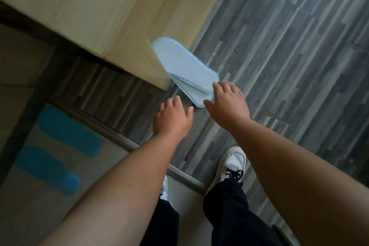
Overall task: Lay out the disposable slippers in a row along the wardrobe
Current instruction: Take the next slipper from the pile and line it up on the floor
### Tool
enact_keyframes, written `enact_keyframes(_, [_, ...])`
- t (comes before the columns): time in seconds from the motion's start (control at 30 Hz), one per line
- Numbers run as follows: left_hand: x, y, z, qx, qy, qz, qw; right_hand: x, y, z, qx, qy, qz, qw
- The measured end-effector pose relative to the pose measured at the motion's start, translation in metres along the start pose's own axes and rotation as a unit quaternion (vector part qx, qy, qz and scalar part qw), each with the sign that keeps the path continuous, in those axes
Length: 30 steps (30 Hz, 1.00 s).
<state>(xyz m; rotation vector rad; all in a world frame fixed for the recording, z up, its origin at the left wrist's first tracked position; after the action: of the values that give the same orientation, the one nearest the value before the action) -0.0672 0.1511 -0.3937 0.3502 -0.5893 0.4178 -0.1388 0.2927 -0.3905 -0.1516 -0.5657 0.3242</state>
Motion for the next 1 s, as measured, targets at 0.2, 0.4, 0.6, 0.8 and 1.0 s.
enact_keyframes(0.2, [-0.064,0.006,-0.032,0.162,0.008,0.109,0.981,-0.086,0.007,-0.020,-0.033,0.006,0.009,0.999])
enact_keyframes(0.4, [-0.110,0.009,-0.059,0.308,0.022,0.175,0.935,-0.139,0.018,-0.044,-0.097,0.010,-0.021,0.995])
enact_keyframes(0.6, [-0.137,0.004,-0.064,0.370,0.061,0.234,0.897,-0.166,0.026,-0.048,-0.196,-0.009,-0.049,0.979])
enact_keyframes(0.8, [-0.135,0.005,-0.061,0.404,0.079,0.242,0.878,-0.157,0.030,-0.039,-0.246,-0.006,-0.049,0.968])
enact_keyframes(1.0, [-0.088,0.022,-0.020,0.406,0.073,0.203,0.888,-0.098,0.043,-0.001,-0.295,-0.017,-0.115,0.948])
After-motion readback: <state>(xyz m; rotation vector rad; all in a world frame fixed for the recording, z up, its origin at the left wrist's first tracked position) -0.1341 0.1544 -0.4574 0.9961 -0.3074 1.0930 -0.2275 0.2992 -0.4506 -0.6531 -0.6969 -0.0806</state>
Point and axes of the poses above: each hand's wrist, its own x-axis away from the middle knuckle, its own z-axis out of the back of the hand, y = z × x, the point moved 4 cm from there along -x, towards the middle knuckle, and after that the axes turned 2 degrees about -x, right-handed, at the moved point
